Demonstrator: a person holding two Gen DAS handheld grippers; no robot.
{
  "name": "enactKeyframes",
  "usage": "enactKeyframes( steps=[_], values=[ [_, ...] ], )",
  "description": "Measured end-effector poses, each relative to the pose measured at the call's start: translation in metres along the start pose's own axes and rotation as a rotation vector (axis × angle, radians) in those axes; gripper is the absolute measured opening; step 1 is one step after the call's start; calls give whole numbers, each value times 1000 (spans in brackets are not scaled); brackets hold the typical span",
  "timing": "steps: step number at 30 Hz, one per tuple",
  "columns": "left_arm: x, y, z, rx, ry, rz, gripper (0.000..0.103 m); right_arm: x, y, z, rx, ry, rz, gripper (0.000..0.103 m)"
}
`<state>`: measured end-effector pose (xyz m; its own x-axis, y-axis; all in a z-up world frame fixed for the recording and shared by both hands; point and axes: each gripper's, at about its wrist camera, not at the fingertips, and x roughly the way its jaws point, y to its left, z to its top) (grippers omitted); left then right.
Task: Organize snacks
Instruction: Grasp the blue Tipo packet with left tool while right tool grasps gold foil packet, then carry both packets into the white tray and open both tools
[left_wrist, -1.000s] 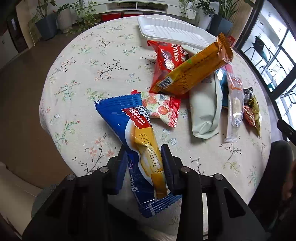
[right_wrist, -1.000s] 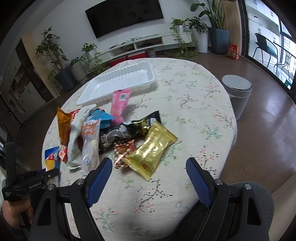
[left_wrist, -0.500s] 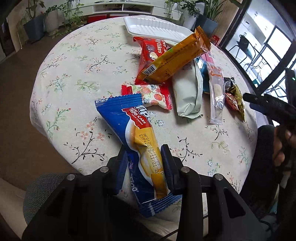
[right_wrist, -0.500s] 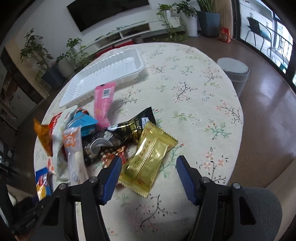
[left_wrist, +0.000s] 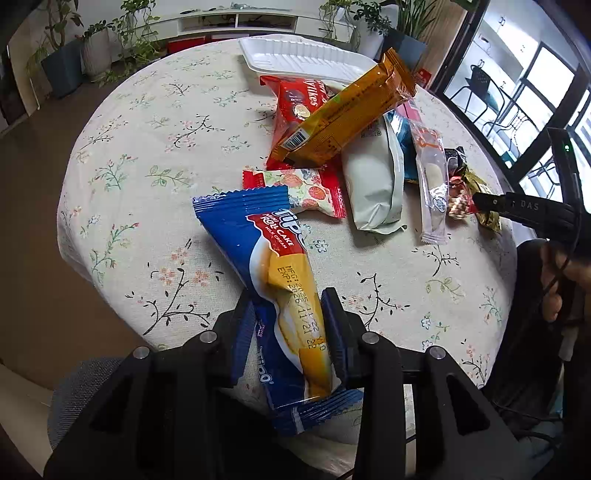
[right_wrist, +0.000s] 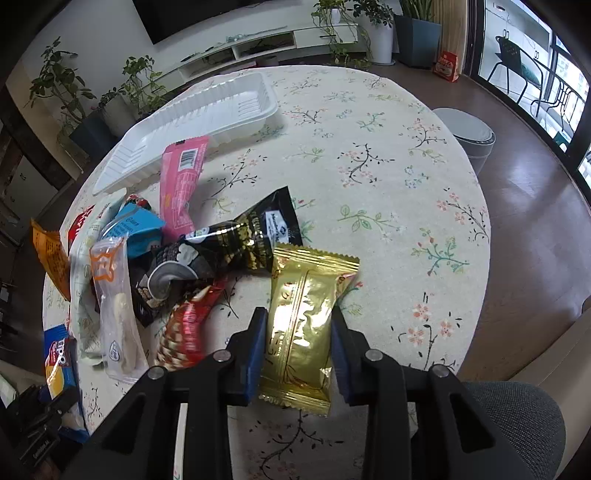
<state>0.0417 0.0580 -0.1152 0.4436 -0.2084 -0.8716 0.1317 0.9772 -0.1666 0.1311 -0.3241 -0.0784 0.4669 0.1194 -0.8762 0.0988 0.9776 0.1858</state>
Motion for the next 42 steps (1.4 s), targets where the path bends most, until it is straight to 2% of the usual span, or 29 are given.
enactKeyframes(
  steps=[22,26,31,36,42],
  values=[
    [-8,13,1,-40,-5,-26,31,-24,-10,-11,28,-59,63,34],
    [-16,24,2,-75,-20,-54,31,-29,-13,-8,41,-75,76,34],
    [-23,37,5,-101,-39,-52,30,-30,-18,-4,52,-82,76,34],
    [-18,38,5,-103,-31,-64,30,-27,-19,-4,59,-76,85,34],
    [-28,42,12,-122,-62,-105,30,-29,-22,0,64,-88,98,34]
  ],
)
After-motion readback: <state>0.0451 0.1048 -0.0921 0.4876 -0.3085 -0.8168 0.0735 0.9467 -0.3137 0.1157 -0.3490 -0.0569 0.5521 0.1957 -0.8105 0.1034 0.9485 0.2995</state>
